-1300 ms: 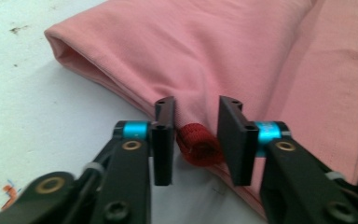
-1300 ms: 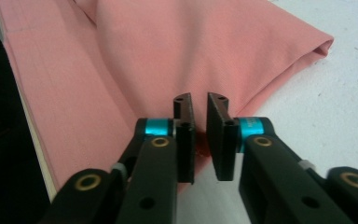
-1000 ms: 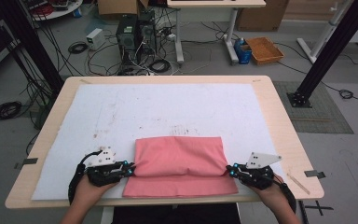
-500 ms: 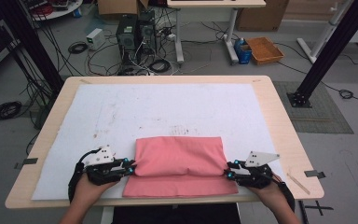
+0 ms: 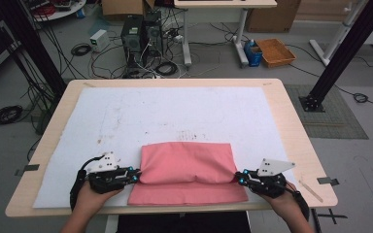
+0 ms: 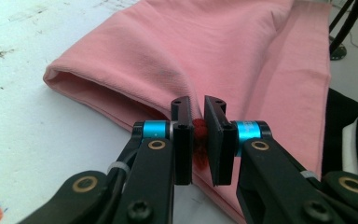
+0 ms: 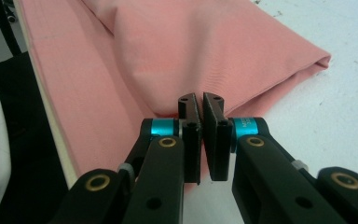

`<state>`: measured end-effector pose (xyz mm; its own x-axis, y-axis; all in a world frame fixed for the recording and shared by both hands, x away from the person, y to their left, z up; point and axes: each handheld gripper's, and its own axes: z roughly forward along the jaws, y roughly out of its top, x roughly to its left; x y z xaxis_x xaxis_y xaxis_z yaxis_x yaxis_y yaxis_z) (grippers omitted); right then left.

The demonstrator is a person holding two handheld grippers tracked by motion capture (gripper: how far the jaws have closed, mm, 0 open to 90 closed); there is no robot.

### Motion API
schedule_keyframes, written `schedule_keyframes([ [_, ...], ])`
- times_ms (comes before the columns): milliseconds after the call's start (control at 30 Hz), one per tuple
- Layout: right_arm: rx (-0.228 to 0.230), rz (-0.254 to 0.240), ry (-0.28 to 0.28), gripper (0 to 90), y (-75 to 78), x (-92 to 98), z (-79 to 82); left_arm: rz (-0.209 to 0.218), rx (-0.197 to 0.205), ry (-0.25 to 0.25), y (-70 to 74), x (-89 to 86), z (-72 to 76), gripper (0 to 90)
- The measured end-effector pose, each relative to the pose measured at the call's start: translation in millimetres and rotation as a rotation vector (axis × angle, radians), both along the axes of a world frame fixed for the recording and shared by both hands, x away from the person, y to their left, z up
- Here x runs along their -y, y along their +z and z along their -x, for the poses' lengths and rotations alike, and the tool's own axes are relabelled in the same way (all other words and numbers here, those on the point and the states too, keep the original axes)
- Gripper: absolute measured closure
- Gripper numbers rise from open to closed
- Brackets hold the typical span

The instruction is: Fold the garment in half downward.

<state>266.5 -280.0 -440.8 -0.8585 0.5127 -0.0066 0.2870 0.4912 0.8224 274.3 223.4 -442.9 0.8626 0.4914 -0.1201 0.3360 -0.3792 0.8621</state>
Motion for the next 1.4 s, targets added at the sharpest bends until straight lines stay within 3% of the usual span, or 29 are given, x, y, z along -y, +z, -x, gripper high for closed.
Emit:
schedule_keyframes([
  [433, 0.008, -0.033, -0.005, 86.7, 1.5, 15.4, 28.0, 0.051, -0.042, -0.054, -1.8, -11.3, 19.7, 81.8],
  [800, 0.001, -0.038, -0.009, 86.8, -0.5, 23.8, 49.9, 0.047, -0.081, -0.087, -7.3, -13.6, 30.2, 81.8],
  [1000, -0.01, -0.02, -0.009, 86.3, -5.7, 23.5, 51.2, 0.04, -0.089, -0.093, -8.5, -13.8, 35.8, 81.8],
  [1067, -0.012, -0.022, -0.01, 82.5, -6.2, 23.8, 50.9, 0.035, -0.084, -0.09, -8.7, -13.4, 37.5, 81.4],
  [1133, -0.015, -0.038, -0.027, 73.1, -4.6, 26.0, 50.1, 0.027, -0.074, -0.082, -8.1, -13.3, 37.8, 77.8],
  [1167, -0.012, -0.049, -0.041, 66.2, -3.2, 27.6, 49.9, 0.023, -0.069, -0.07, -7.5, -13.1, 37.8, 71.7],
  [1400, -0.002, -0.097, -0.128, 46.0, 7.0, 35.4, 41.5, 0.032, -0.047, 0.008, -2.4, -15.5, 31.3, 43.1],
])
